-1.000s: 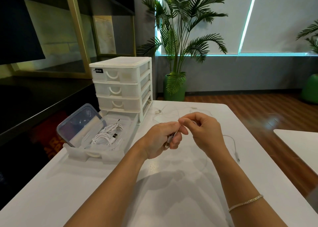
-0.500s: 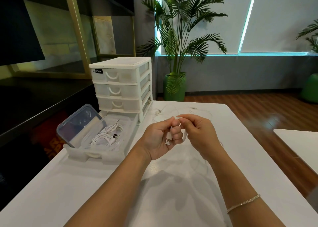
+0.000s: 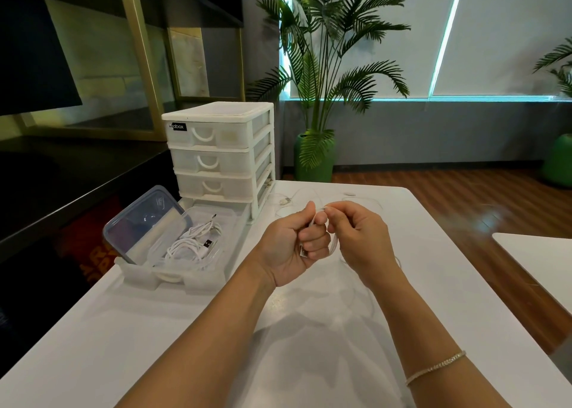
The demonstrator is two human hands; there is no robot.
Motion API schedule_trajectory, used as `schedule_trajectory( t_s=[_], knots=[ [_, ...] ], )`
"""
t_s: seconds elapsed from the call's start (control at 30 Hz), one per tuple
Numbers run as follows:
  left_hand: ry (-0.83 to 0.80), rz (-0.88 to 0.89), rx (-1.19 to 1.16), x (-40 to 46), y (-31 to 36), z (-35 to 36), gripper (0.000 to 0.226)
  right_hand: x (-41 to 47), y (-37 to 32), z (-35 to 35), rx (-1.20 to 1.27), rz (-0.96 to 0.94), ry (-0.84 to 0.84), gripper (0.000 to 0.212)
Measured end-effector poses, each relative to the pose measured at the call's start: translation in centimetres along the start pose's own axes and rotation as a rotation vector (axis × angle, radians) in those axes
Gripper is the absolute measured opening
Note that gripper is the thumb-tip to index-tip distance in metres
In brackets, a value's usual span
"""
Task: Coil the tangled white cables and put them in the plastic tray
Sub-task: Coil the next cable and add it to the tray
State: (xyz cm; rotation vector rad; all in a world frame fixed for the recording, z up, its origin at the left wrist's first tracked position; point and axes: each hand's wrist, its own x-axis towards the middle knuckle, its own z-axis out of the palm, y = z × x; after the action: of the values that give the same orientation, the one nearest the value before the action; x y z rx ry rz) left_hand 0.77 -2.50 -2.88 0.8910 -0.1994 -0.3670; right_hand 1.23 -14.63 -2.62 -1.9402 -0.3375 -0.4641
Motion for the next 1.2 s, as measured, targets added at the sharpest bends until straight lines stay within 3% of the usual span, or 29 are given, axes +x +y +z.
schedule_trajectory(
  t_s=[0.17,0.3,0.47,0.57,0.77,0.87,0.97,1.2],
  knots=[
    [0.021,0.065,-0.177,0.0,-0.1,0.3,0.044,0.0,-0.1,0.0,0.027,0.044,-0.032,0.021],
    [0.071,0.192,-0.445,0.1,0.9,-0.5,0.044,-0.1,0.3,0.1,-0.146,0.029,-0.137,0.029],
    [0.196,0.256,-0.446,0.5,1.3,-1.0,0.041,-0.7,0.4,0.8,-0.325,0.024,-0.320,0.030],
    [0.329,0.274,-0.270,0.7,1.2,-1.5,0.045,-0.7,0.3,0.7,-0.362,0.020,-0.354,0.028],
    [0.640,0.253,0.468,0.4,1.0,-0.8,0.029,-0.7,0.0,0.4,-0.314,-0.026,-0.328,0.021],
    [0.550,0.199,0.838,0.2,0.8,-0.4,0.032,-0.5,-0.1,0.0,-0.237,-0.012,-0.279,0.013],
    [0.415,0.153,1.053,0.0,0.3,-0.4,0.035,-0.2,0.1,-0.5,-0.209,0.003,-0.224,0.009],
    [0.204,0.026,1.004,-0.4,0.5,-0.5,0.045,0.2,0.4,-1.0,-0.135,0.037,-0.112,0.008]
  ],
)
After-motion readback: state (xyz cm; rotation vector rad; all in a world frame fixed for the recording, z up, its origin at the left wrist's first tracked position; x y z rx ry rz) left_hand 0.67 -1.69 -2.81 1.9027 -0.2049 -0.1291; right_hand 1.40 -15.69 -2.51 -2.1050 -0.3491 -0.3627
